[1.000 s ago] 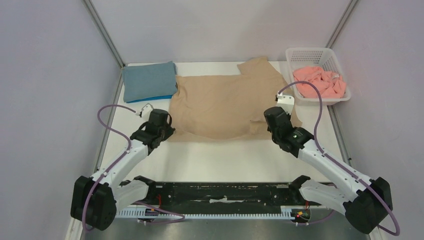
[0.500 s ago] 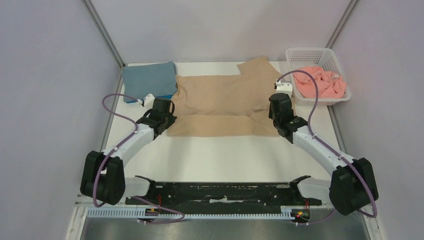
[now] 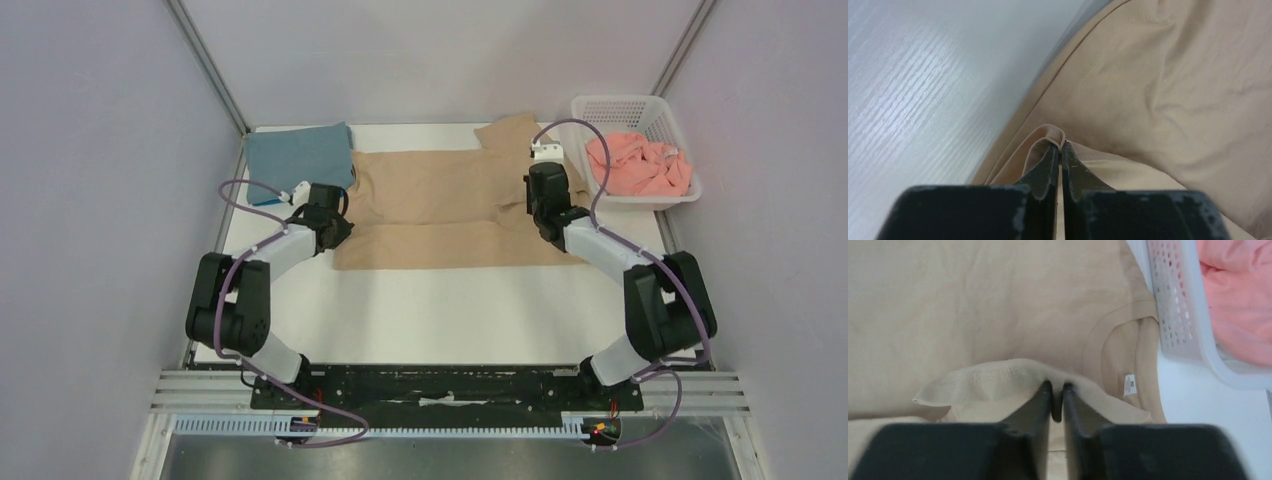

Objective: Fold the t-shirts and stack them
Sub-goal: Fold the flattened tshirt in 1/3 of the way

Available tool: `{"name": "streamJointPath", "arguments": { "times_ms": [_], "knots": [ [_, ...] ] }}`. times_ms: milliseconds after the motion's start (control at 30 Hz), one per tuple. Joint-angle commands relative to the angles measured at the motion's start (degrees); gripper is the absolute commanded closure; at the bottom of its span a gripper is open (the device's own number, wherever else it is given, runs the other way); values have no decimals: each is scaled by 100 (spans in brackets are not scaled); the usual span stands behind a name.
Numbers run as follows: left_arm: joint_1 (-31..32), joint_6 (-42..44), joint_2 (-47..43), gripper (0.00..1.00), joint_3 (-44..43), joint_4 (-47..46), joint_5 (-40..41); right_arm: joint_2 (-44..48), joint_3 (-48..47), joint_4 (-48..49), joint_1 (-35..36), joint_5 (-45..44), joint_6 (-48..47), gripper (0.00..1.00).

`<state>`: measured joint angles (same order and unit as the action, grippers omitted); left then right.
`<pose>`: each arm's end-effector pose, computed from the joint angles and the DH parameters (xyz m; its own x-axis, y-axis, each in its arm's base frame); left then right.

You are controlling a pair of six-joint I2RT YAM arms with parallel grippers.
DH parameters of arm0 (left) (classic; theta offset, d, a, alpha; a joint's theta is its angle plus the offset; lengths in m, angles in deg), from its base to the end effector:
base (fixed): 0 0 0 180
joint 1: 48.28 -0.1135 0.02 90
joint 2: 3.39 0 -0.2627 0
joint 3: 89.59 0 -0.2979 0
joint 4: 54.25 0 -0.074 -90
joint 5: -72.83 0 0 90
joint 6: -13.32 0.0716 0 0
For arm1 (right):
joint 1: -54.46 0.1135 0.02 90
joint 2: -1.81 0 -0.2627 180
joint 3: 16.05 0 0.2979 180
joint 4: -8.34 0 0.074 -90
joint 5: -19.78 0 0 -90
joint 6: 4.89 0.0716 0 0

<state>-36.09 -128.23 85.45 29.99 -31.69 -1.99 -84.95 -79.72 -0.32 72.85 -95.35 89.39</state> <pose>0.3625 -0.0591 0.1232 -0.5056 -0.6640 -0.5508 -0.5682 0.7367 -0.3666 0.3865 0.0965 0.1859 -0.4937 -0.0929 -0.8647 0.0942 0.9827 -0.1594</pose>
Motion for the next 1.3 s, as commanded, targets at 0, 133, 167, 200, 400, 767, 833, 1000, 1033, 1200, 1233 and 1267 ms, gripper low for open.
{"name": "streamJointPath", "arguments": {
  "times_ms": [0, 133, 167, 200, 400, 767, 833, 1000, 1033, 1200, 1233, 1267],
  "knots": [
    [-182, 242, 339, 76, -414, -390, -257, -869, -917, 389, -131, 153, -377, 73],
    [-252, 336, 333, 23, -792, -173, -319, -1753, -2363, -581, -209, 61, -375, 40],
    [-259, 340, 239, 22, -807, -176, -326, -1833, -2618, -865, -205, 30, -337, 36],
    [-255, 310, 132, 22, -792, -180, -383, -1816, -2708, -1056, -205, -8, -245, 31],
    [-195, 156, -392, 20, -338, -832, -1473, -836, -1339, -628, -204, 1241, 275, 2],
    [144, 277, 1140, 18, -687, -1068, -2446, -1538, -682, 141, -167, 3232, 904, 2],
    [152, 227, 1325, 18, -663, -1065, -2555, -1614, -605, 14, -163, 3148, 967, 2],
    [230, 128, 1089, 17, -115, -1322, -2353, -1303, 459, 477, -154, 3222, 1342, 2],
    [245, 135, 993, 17, 9, -1322, -2335, -1216, 709, 577, -137, 3297, 1438, 2],
    [351, 145, 381, 17, 704, -1280, -2253, -334, 1858, 649, 298, 2912, 1927, 2],
    [390, 150, 240, 17, 857, -1247, -2224, -92, 2109, 593, 449, 2789, 2056, 2],
    [425, 126, 40, 17, 1059, -1205, -2178, 182, 2362, 558, 579, 2688, 2193, 2]
  ]
}}
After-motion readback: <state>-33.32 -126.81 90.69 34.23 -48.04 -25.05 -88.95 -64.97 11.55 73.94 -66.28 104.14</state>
